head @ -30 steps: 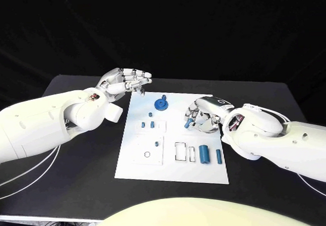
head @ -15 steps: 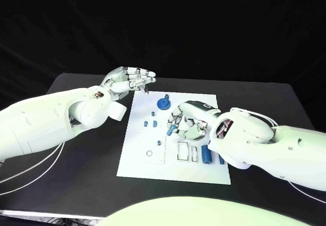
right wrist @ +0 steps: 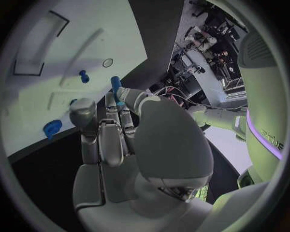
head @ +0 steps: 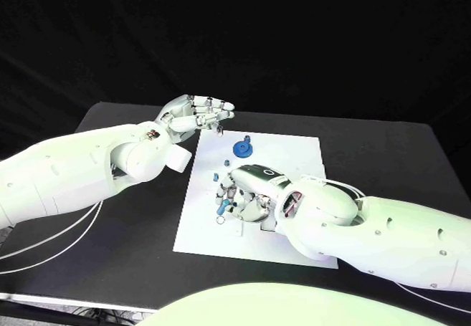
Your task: Assemble the parts on the task board
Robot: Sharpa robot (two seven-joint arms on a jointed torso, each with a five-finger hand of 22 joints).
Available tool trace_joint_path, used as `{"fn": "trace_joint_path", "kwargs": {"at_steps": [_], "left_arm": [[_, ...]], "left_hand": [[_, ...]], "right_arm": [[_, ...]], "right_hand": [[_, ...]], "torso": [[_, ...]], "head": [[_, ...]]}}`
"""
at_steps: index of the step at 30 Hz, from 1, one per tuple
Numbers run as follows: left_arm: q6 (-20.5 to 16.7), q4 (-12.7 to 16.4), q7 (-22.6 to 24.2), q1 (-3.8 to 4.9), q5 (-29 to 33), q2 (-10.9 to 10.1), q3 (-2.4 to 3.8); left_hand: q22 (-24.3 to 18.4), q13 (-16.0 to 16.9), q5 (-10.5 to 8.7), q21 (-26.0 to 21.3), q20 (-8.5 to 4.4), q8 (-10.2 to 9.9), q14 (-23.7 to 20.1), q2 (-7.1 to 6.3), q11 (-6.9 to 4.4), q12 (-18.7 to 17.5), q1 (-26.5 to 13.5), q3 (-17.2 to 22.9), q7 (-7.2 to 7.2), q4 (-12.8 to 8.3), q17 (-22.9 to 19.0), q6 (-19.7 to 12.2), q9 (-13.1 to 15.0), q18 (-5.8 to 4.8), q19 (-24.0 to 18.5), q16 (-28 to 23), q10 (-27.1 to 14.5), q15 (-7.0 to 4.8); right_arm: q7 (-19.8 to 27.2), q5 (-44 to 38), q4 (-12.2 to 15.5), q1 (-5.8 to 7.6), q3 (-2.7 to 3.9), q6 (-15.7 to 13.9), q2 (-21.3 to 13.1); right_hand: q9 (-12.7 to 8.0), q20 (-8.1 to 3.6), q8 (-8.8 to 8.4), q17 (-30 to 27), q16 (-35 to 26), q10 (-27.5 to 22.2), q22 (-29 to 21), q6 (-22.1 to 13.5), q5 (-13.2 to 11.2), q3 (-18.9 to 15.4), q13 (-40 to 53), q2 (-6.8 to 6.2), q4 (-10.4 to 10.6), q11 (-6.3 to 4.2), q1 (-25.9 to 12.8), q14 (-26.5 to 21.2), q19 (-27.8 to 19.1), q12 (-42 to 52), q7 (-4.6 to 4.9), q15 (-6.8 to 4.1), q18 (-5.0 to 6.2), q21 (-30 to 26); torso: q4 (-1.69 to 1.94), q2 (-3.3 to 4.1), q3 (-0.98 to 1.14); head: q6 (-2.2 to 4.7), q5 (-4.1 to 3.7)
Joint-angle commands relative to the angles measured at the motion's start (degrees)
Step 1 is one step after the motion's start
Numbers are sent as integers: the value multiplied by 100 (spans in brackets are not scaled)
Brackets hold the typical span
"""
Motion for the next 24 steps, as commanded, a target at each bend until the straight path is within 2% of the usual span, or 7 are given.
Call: {"fn": "trace_joint_path", "kwargs": {"at_steps": [1, 10, 17, 24], "left_arm": [[89, 3, 30, 2, 42, 34, 4], [90, 0, 22, 2, 44, 56, 4], [100, 3, 10, 2, 44, 64, 4], [104, 4, 7, 2, 44, 62, 4]], "left_hand": [[-14, -11, 13, -49, 10, -31, -38, 71, 10, 39, 9, -33, -3, 1, -13, -54, -11, 84, 47, -42, -50, 5], [-16, -11, 14, -51, 9, -32, -38, 75, 10, 40, 11, -33, -2, 1, -14, -55, -12, 84, 49, -42, -50, 5], [-18, -11, 15, -54, 9, -33, -38, 81, 10, 42, 20, -31, -1, -2, -15, -58, -13, 85, 52, -43, -50, 4], [-18, -11, 15, -54, 9, -33, -38, 81, 10, 42, 20, -31, -1, -2, -15, -58, -13, 85, 52, -43, -50, 4]], "right_arm": [[67, -249, -98, -53, -7, 134, 90], [-46, -392, -243, -106, -43, 389, 231], [-173, -530, -318, -133, -63, 421, 304], [-261, -608, -375, -162, -77, 457, 340]], "right_hand": [[6, -20, 15, -8, -5, 495, -5, 29, 22, -8, 7, 16, -39, -482, -16, 115, -20, 9, 13, -38, -78, -26], [11, -21, 14, -11, -7, 491, 1, 22, 22, -2, 10, 17, -50, -479, -22, 114, -19, 2, 17, -37, -79, -23], [15, -21, 13, -5, -5, 488, 3, 15, 21, 3, 12, 19, -57, -477, -26, 115, -20, -4, 20, -36, -79, -23], [15, -21, 13, -5, -5, 488, 3, 15, 21, 3, 12, 19, -57, -477, -26, 115, -20, -4, 20, -36, -79, -23]], "torso": [[2, 3, -3], [-3, 1, -5], [-7, 0, 4], [-8, 0, 1]], "head": [[-2, 35], [-2, 59], [-2, 64], [-2, 66]]}}
